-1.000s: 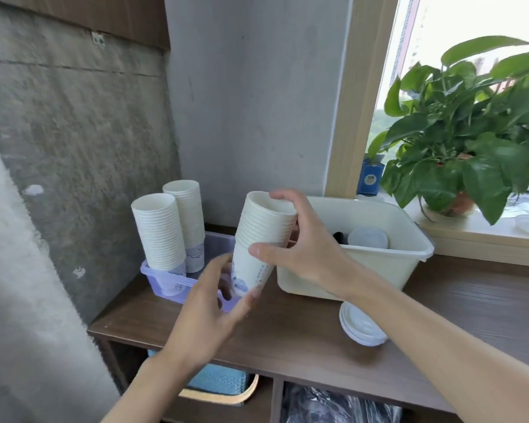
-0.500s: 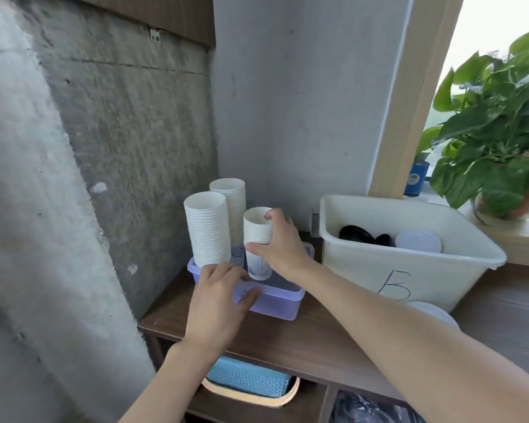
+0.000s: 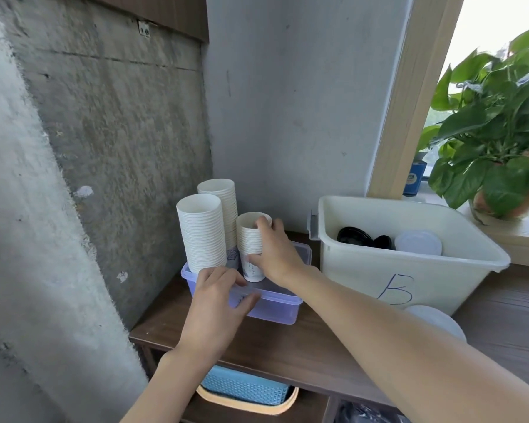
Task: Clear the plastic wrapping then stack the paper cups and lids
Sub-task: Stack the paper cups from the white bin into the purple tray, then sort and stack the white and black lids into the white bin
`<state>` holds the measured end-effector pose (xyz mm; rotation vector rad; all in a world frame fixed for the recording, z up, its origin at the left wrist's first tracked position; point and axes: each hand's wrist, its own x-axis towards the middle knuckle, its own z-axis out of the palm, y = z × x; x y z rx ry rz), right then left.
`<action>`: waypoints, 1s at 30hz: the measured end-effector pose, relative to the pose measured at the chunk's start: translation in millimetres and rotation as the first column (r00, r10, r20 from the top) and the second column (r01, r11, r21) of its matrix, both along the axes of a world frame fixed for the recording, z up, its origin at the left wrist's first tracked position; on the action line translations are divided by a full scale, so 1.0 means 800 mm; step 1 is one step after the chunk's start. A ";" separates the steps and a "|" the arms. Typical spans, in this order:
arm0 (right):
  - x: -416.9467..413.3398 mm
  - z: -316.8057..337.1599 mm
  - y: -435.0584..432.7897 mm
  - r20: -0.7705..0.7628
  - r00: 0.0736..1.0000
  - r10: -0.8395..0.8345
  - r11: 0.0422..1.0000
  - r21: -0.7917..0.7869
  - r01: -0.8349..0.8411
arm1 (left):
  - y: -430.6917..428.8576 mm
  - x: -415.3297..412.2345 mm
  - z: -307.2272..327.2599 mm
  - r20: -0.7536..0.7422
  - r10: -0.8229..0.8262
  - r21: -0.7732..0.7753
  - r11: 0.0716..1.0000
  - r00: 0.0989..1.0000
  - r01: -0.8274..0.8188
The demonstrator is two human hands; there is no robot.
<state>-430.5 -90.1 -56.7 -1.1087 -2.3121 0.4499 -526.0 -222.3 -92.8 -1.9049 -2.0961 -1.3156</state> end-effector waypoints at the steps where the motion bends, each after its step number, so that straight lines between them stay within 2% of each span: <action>1: 0.001 0.001 0.001 -0.014 1.000 0.004 1.000 -0.018 -0.004 | 0.001 0.001 0.000 0.002 0.000 -0.002 1.000 1.000 0.000; 6: 0.015 0.016 -0.009 -0.067 0.998 -0.004 0.992 -0.124 -0.004 | 0.002 0.001 -0.001 0.016 0.016 -0.017 1.000 1.000 -0.016; 10: 0.048 0.031 -0.050 -0.096 0.995 0.018 0.999 -0.034 -0.021 | -0.004 0.007 0.000 -0.025 0.037 -0.009 0.999 0.999 -0.037; 14: 0.120 0.023 -0.103 -0.182 0.978 0.103 0.995 0.012 -0.102 | -0.019 0.045 0.003 -0.010 -0.013 0.123 0.992 1.000 0.014; 17: 0.187 0.002 -0.126 -0.170 0.985 0.017 0.998 0.061 -0.007 | -0.025 0.091 -0.004 0.075 -0.164 0.072 0.985 0.984 0.159; 21: 0.278 -0.038 -0.122 -0.198 0.947 -0.252 0.937 0.196 0.290 | -0.016 0.152 -0.027 0.201 -0.321 -0.079 0.937 0.926 0.341; 22: 0.297 -0.048 -0.118 -0.202 0.923 -0.326 0.911 0.192 0.364 | -0.013 0.166 -0.033 0.239 -0.337 -0.107 0.923 0.911 0.369; 24: 0.327 -0.067 -0.113 -0.183 0.884 -0.431 0.891 0.067 0.448 | -0.008 0.190 -0.042 0.316 -0.340 -0.155 0.902 0.886 0.402; 27: 0.349 -0.092 -0.107 -0.133 0.891 -0.434 0.898 -0.148 0.415 | 0.000 0.215 -0.048 0.325 -0.322 -0.195 0.897 0.889 0.397; 30: 0.347 -0.105 -0.097 -0.102 0.904 -0.415 0.907 -0.129 0.402 | 0.006 0.226 -0.047 0.319 -0.306 -0.222 0.896 0.897 0.385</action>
